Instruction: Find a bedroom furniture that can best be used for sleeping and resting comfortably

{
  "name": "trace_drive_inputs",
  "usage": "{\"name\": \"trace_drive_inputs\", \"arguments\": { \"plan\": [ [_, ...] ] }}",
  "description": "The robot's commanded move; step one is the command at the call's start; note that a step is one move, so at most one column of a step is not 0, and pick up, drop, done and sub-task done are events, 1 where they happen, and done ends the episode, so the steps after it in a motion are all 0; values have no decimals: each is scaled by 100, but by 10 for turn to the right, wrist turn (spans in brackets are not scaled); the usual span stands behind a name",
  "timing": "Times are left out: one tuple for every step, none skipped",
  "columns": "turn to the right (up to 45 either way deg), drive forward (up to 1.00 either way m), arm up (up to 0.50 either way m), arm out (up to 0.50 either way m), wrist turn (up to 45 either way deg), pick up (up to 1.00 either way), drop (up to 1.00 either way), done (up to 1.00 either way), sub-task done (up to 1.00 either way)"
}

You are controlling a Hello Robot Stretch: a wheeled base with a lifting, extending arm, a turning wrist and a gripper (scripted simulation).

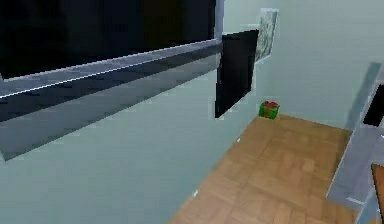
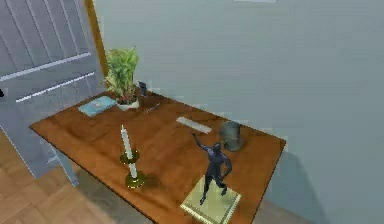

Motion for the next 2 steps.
{"name": "trace_drive_inputs", "arguments": {
  "plan": [
    [-450, 0, 0, 0, 0, 0, 0, 0, 0],
    [-450, 0, 0, 0, 0, 0, 0, 0, 0]
  ]
}}
